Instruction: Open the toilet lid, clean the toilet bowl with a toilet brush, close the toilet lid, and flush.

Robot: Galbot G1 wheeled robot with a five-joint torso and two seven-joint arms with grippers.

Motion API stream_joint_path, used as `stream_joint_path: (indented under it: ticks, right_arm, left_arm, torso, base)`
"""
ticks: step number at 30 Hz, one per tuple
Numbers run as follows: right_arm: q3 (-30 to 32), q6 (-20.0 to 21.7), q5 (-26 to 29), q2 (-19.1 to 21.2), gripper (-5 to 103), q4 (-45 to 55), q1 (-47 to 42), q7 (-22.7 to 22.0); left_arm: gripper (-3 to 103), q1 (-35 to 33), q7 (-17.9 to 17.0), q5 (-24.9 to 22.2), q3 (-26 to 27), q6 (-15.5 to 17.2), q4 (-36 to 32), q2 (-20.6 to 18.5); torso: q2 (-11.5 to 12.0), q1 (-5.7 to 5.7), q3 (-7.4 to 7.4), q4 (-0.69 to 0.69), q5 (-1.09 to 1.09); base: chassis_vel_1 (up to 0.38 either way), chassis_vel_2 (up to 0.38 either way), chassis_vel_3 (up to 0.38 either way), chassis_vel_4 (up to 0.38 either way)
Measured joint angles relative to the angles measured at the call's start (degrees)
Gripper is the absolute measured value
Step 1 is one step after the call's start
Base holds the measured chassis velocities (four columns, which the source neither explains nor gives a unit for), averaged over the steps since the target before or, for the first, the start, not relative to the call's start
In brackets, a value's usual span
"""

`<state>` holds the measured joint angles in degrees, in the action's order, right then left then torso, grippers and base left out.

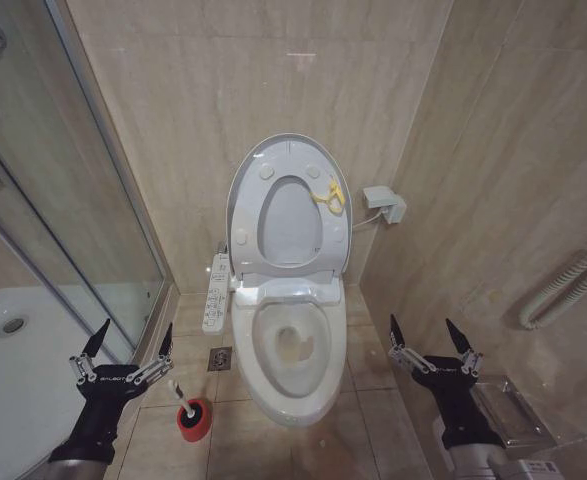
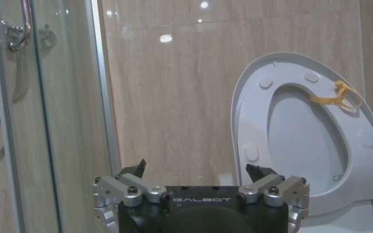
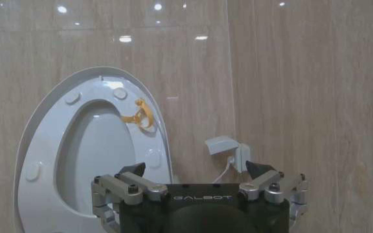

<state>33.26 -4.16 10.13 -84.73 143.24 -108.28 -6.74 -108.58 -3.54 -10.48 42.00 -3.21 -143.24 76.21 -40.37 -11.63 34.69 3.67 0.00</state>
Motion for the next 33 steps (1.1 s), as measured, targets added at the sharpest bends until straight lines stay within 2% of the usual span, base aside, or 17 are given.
stream_joint_path:
  ticks: [33]
  right_arm:
    - [0.0,0.0,0.0,0.0,100,0.0,0.0,0.0]
  left_arm:
    - [100,0.0,0.0,0.0,0.0,0.0,0.0,0.0]
  torso:
    - [0.0,0.0,0.0,0.0,0.0]
  base:
    - [0.0,0.0,0.0,0.0]
